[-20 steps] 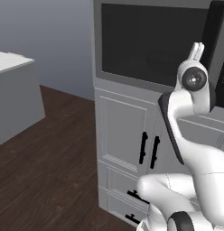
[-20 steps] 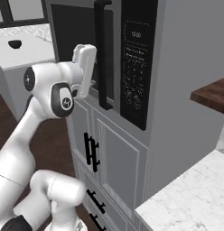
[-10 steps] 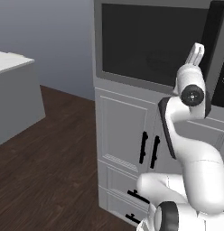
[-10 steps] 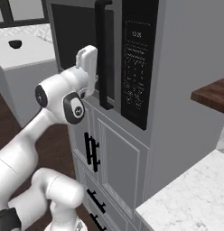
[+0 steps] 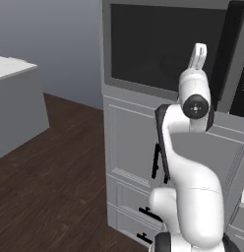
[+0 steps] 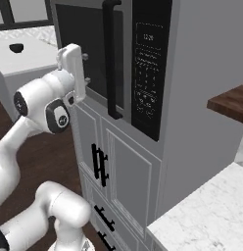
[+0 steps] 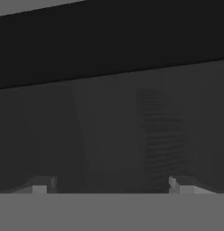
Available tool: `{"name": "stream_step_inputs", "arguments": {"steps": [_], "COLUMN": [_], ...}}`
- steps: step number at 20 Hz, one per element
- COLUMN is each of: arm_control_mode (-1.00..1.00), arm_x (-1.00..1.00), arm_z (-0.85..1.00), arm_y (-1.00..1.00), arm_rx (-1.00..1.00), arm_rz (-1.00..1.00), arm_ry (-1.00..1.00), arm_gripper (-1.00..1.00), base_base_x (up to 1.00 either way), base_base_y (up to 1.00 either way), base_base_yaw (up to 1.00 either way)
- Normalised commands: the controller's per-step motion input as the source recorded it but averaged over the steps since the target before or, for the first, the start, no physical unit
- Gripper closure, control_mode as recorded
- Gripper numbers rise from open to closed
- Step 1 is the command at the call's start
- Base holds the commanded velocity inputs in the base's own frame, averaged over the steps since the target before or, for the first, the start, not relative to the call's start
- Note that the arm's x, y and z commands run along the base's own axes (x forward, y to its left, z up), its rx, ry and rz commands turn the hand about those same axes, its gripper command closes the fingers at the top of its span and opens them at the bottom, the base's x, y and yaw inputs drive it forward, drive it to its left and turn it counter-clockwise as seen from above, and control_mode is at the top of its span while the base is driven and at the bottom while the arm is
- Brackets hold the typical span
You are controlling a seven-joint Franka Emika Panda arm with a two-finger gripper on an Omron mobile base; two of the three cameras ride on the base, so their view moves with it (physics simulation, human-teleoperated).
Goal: Pick the lemon wedge from the sink and place it in the bowl. Then pick the bowl and place it in the microwave. Then close the microwave door and press the start button.
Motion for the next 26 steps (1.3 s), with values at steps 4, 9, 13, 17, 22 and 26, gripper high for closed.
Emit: {"name": "stream_step_inputs", "arguments": {"steps": [4, 9, 13, 17, 22, 26], "arm_control_mode": [-1.00, -1.00, -1.00, -1.00, -1.00, -1.00], "arm_x": [-0.56, -0.70, -0.73, -0.68, -0.63, -0.68], "arm_z": [0.73, 0.37, 0.00, -0.09, -0.41, -0.36], "arm_y": [0.72, 0.17, 0.00, -0.05, -0.01, -0.14], "arm_rx": [-0.05, -0.17, -0.50, -0.58, -0.64, -0.61], "arm_rz": [0.00, 0.00, 0.00, 0.01, 0.04, 0.03], "arm_ry": [0.18, 0.37, 0.43, 0.39, 0.26, 0.17], "arm_gripper": [-1.00, -1.00, -1.00, -1.00, 1.00, 1.00], "base_base_x": [0.00, 0.00, 0.00, 0.00, 0.00, 0.00], "base_base_y": [0.00, 0.00, 0.00, 0.00, 0.00, 0.00], "base_base_yaw": [0.00, 0.00, 0.00, 0.00, 0.00, 0.00]}}
